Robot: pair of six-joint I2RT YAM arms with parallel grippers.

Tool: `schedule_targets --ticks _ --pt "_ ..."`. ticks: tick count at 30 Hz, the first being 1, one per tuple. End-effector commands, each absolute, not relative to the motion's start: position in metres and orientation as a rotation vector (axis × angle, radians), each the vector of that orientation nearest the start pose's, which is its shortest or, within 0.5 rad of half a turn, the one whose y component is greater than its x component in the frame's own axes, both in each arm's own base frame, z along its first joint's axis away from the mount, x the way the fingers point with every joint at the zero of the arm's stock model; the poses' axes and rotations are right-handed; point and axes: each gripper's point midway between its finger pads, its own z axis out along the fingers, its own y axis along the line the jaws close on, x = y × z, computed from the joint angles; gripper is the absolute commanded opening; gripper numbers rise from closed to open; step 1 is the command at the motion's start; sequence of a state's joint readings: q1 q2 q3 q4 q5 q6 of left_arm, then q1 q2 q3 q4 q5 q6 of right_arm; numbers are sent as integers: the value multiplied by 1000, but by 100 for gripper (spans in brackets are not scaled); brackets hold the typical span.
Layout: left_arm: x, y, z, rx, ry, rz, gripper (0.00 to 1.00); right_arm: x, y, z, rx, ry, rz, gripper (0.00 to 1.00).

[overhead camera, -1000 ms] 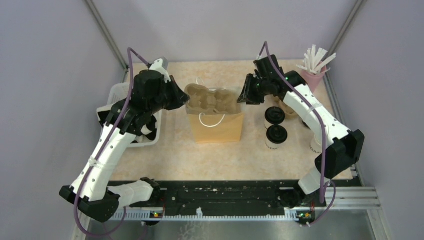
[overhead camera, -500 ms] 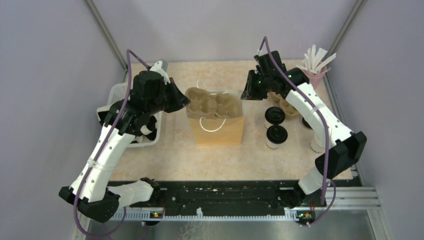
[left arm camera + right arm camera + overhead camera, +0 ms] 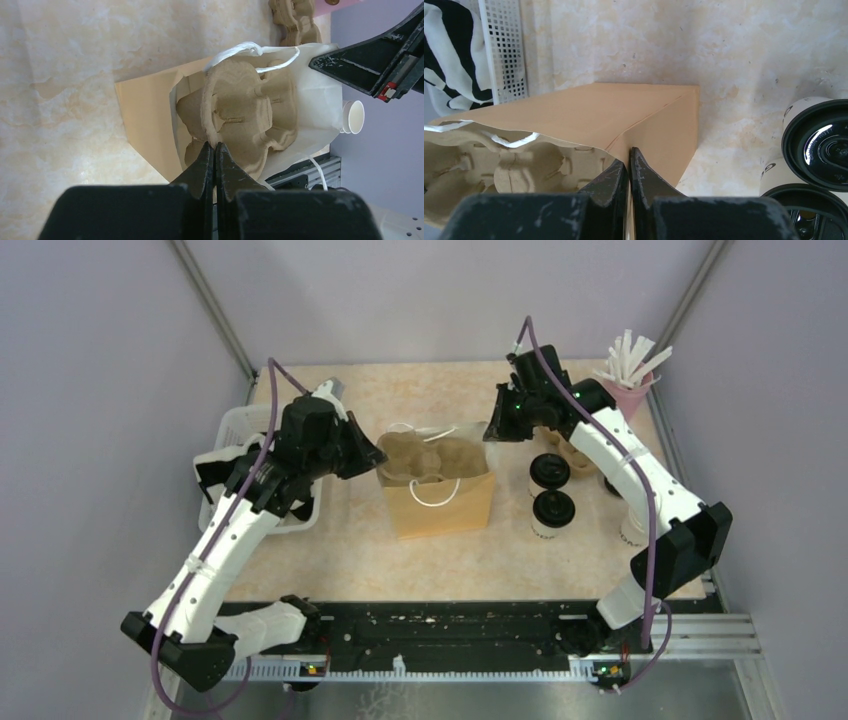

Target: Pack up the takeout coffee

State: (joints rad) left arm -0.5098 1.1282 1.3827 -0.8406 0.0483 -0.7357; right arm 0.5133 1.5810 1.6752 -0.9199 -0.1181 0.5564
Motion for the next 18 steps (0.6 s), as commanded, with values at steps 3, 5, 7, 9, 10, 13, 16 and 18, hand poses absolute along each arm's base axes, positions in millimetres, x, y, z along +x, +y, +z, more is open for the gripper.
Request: schedule_targets --ticks 3,5,7,9,10,13,16,18 --pt "258 -180 331 -247 2114 -786 0 328 234 271 -7 2417 643 1" --pt "256 -180 328 -269 2107 -807 0 327 234 271 4 2416 644 1" --pt "254 -184 327 -291 2082 -866 0 328 234 272 22 2411 646 0" --pt "253 -192 329 -277 2047 -932 0 327 235 273 36 2403 662 0" --pt "253 -193 324 -274 2060 -937 0 327 235 274 46 2398 675 0" --pt "254 -199 316 -257 2111 -937 0 327 237 276 54 2385 691 0" --pt "256 -203 313 -236 2126 -940 0 326 238 275 54 2387 700 0" --pt "258 -206 310 -233 2127 -947 0 325 239 273 58 2393 711 0"
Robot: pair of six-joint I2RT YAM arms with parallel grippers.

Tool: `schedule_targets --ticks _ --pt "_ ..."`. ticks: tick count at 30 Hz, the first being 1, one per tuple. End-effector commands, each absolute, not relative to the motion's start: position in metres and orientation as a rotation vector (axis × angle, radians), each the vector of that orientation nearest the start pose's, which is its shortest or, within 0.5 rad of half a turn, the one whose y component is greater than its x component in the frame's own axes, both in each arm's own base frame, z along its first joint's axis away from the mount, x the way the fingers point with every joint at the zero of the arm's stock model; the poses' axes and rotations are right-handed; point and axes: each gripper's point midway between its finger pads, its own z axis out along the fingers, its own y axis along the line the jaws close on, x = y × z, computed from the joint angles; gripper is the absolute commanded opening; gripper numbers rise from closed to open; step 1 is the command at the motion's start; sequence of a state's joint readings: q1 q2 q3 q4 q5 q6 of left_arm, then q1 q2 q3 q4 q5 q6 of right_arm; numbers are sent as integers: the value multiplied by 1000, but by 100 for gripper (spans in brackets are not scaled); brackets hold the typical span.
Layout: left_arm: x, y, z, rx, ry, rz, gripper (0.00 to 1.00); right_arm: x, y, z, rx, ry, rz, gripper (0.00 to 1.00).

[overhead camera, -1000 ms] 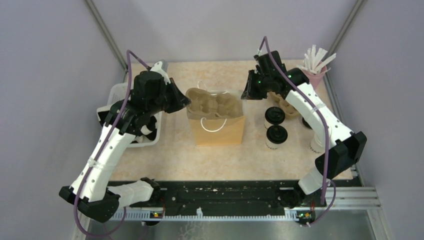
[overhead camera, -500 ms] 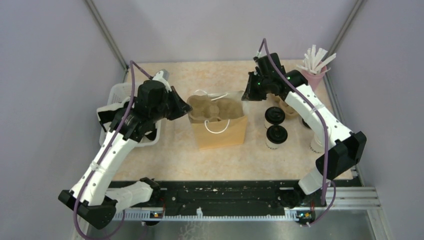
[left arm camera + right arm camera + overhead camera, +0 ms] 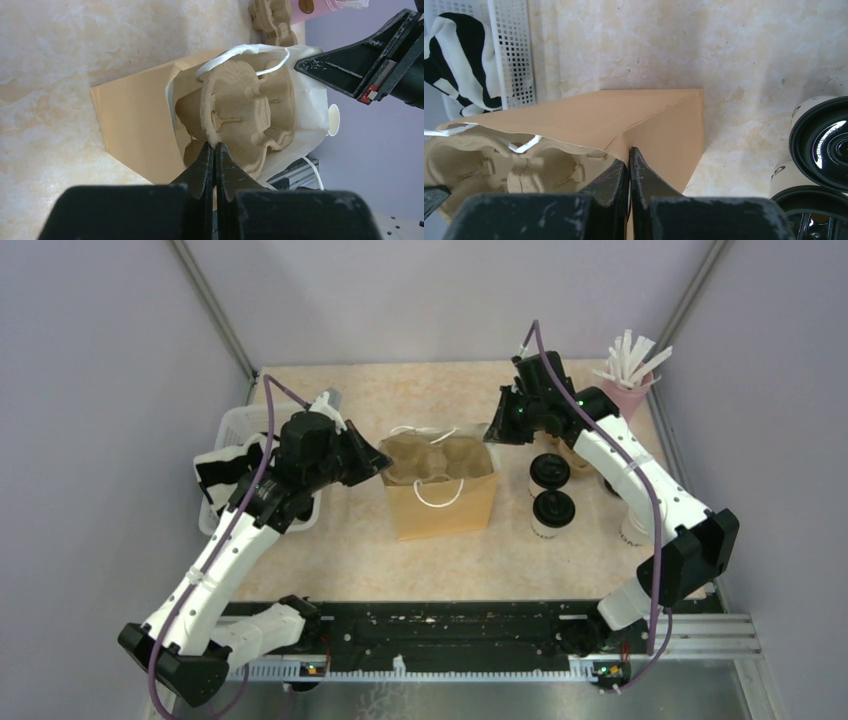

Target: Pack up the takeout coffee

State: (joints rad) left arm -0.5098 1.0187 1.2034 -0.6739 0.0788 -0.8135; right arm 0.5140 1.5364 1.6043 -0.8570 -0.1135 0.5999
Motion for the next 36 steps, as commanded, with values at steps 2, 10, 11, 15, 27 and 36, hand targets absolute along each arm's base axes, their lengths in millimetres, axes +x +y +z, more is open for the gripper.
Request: schedule_targets --ticks 2,10,11,15,27,36 --pt "260 -209 307 -235 2131 -957 0 323 240 272 58 2396 719 0" --pt "260 -200 305 -236 2148 -893 9 323 241 270 59 2399 722 0" --pt "258 -198 304 -239 2159 -878 22 323 240 270 60 2400 719 0" --pt "252 -183 311 -221 2156 -798 65 325 239 269 59 2397 706 0" --pt "247 -162 337 -214 2137 -684 73 322 237 273 -4 2387 694 6" --pt "274 -175 348 -147 2149 -646 74 320 227 295 -122 2326 636 32"
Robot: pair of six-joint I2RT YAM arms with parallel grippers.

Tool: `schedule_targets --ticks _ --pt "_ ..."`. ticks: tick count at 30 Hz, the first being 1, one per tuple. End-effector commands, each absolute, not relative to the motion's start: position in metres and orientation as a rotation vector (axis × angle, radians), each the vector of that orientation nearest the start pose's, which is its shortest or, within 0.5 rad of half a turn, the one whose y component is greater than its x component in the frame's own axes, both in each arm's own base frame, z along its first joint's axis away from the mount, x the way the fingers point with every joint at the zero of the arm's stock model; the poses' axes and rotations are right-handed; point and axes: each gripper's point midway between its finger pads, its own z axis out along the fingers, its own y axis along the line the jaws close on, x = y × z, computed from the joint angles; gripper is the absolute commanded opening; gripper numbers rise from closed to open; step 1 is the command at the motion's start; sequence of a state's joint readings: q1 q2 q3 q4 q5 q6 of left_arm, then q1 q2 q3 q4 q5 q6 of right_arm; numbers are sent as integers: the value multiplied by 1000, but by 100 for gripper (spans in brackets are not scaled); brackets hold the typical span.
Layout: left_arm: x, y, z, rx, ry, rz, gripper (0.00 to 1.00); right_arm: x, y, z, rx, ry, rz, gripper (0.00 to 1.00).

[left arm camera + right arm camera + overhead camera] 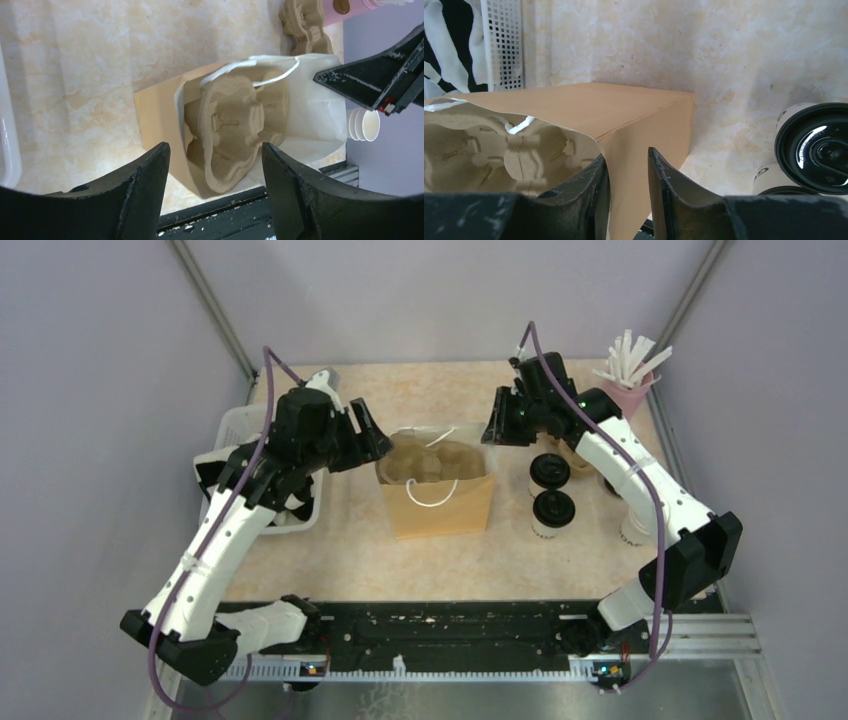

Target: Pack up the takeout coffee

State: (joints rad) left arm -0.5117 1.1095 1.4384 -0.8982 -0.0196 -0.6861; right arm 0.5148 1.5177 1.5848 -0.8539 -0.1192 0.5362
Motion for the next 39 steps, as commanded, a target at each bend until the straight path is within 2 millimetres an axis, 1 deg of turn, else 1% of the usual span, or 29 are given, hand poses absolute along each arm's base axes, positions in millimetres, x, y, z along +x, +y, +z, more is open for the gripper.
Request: schedule_targets --ticks 1,2,5,8,10,12,14,15,17,19,22,24,27,28,30,33,35,38,39 --pt "278 -176 353 -137 2134 -642 73 319 227 296 -132 2325 636 34" --pt "282 -179 361 -117 2112 -657 72 319 228 296 -144 2324 641 36" --pt "294 -188 366 -57 2108 -665 72 316 230 297 -177 2323 655 39" --pt "303 -197 357 26 2147 -664 73 315 231 298 -194 2319 660 43" --pt "306 -198 349 32 2184 -652 66 315 232 301 -204 2312 669 46" --pt "304 -197 343 32 2211 -645 61 315 233 304 -212 2308 673 48" --pt "299 -194 338 24 2218 -641 59 315 231 309 -220 2299 667 50" --pt "294 -190 338 19 2214 -636 60 315 231 311 -226 2295 662 51" --pt "288 -182 333 6 2224 -609 66 315 230 314 -236 2287 655 54" --pt "282 -176 328 -3 2241 -582 69 315 229 316 -245 2283 646 55" --pt "278 -170 317 -17 2284 -542 68 315 227 314 -246 2286 635 55" --pt "277 -169 313 -16 2295 -534 67 315 227 315 -249 2284 636 55" --pt "278 -170 313 -21 2292 -537 71 314 229 326 -276 2266 644 56" --pt "279 -170 313 -24 2292 -539 72 314 229 335 -293 2249 641 57" --pt "278 -170 312 -31 2297 -540 72 312 231 345 -328 2233 607 60" --pt "277 -171 313 -35 2289 -556 72 308 239 358 -399 2201 550 64" --pt "275 -171 316 -35 2278 -562 72 305 249 364 -444 2180 521 65" --pt "273 -168 321 -40 2258 -562 76 298 276 365 -549 2153 511 66" --pt "272 -167 323 -41 2253 -564 77 293 288 364 -591 2144 525 66"
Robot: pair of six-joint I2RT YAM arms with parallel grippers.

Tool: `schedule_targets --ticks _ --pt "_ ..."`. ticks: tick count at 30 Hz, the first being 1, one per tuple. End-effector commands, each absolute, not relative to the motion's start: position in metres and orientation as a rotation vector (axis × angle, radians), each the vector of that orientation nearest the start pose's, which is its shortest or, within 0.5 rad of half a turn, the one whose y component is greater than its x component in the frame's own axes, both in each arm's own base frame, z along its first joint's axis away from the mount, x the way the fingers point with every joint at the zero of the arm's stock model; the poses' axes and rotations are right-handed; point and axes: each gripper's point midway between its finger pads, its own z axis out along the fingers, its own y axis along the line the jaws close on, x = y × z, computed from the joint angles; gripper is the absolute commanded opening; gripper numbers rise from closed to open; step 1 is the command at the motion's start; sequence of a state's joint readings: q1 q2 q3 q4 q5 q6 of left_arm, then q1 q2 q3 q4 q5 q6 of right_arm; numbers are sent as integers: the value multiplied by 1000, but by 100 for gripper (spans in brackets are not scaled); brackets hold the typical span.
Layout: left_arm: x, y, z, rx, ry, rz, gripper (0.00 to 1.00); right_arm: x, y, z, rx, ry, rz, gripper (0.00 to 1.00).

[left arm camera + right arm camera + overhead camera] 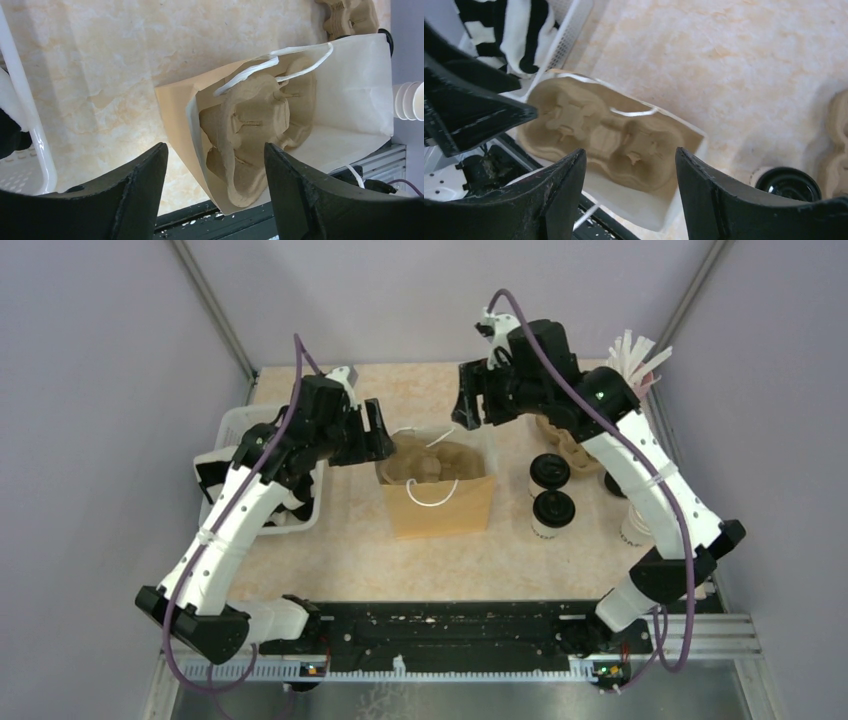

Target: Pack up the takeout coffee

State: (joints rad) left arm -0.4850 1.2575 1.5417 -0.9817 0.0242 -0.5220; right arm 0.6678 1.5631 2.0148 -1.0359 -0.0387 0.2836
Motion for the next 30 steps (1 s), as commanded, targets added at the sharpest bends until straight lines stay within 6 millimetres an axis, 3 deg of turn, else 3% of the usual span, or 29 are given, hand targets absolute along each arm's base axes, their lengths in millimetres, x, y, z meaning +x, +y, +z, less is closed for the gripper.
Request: schedule_targets --ticks 1,3,6,8,11,20,23,26,30 --pt "273 -161 326 -60 2239 -532 80 289 302 363 -633 2136 552 65" --pt "272 -154 331 -82 2214 -509 82 278 333 359 -706 2126 625 57" --pt "268 -143 338 -108 2184 -469 83 262 375 354 -763 2110 766 36" --pt "264 -135 343 -125 2169 -440 83 256 394 349 -783 2102 815 26" --pt "257 -125 347 -138 2150 -412 83 252 407 335 -797 2109 815 18" --pt "243 -113 358 -138 2122 -399 82 269 389 263 -727 2198 603 14" --pt "242 -113 360 -131 2119 -399 83 279 368 232 -675 2255 428 13" --pt "241 -113 361 -118 2125 -395 83 289 353 216 -667 2272 281 14" --pt "243 -118 359 -93 2133 -410 83 290 358 203 -705 2280 278 17"
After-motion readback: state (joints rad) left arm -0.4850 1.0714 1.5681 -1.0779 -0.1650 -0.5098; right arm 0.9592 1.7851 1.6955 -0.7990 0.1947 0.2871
